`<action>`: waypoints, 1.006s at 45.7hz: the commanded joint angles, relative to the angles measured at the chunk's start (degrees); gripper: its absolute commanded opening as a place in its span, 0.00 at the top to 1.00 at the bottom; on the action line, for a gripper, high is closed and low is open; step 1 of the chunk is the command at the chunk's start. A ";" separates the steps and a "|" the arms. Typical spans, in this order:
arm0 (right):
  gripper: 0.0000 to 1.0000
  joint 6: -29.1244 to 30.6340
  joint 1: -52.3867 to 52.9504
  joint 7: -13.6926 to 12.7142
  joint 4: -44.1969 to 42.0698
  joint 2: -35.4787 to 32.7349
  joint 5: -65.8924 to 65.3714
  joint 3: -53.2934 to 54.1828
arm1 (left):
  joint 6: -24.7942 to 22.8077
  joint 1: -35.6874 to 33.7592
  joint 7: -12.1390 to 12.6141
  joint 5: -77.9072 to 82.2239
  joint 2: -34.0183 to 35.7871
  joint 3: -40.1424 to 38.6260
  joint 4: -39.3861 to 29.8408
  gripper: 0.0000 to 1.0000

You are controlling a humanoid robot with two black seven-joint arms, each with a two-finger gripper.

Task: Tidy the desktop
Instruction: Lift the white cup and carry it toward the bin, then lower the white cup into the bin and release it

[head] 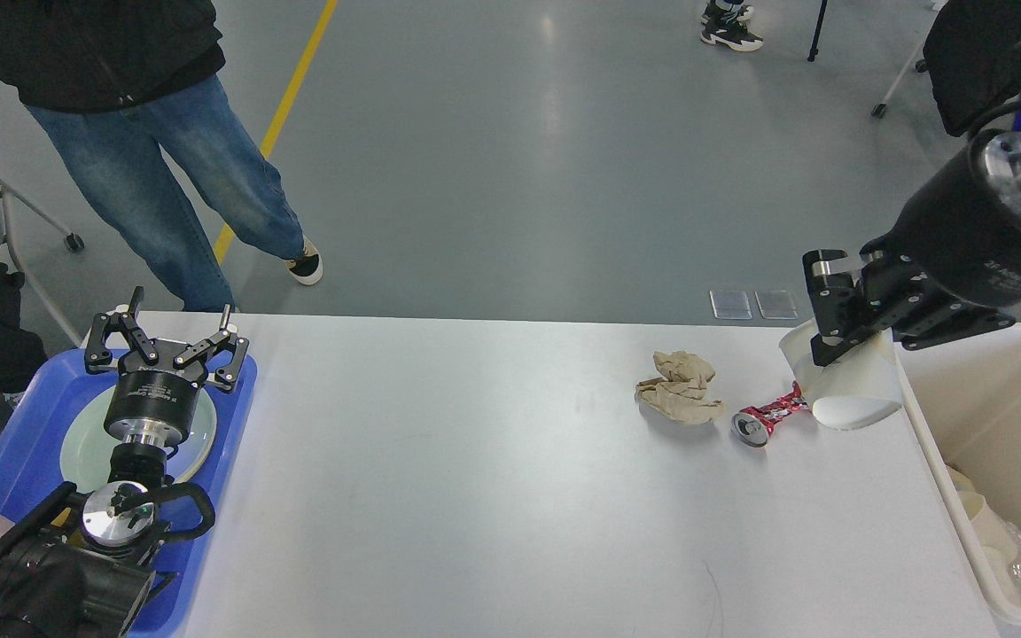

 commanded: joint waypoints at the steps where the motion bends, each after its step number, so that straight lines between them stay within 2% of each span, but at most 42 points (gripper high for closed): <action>1: 1.00 -0.69 -0.65 -0.06 -0.23 -0.17 0.00 -1.16 | 0.00 -0.06 0.04 -0.01 0.00 0.05 0.00 0.04; 7: 1.00 -2.09 -1.79 -0.06 -1.64 -0.52 0.26 -4.76 | 0.00 0.03 0.04 -0.01 0.00 0.05 0.00 0.04; 17: 1.00 -10.35 -10.22 -0.06 -7.61 -0.87 1.05 -10.29 | 0.00 0.03 0.04 0.08 0.00 0.05 -0.09 0.04; 25: 1.00 -15.19 -18.21 -0.15 -14.46 -5.79 0.97 -13.02 | 0.00 0.02 0.04 0.08 0.00 0.05 -0.09 0.04; 35: 1.00 -17.04 -36.22 -0.15 -31.50 -10.54 1.05 -11.09 | 0.00 0.02 0.04 -0.01 0.00 0.05 -0.09 0.04; 41: 1.00 -19.32 -48.88 -0.15 -41.62 -11.77 1.06 -5.48 | -0.09 -0.06 0.13 -0.01 0.00 -0.04 -0.09 0.04; 46: 1.00 -22.39 -56.97 -0.15 -46.72 -13.53 0.97 -0.38 | 0.00 0.02 0.04 -0.01 0.00 0.05 0.00 0.04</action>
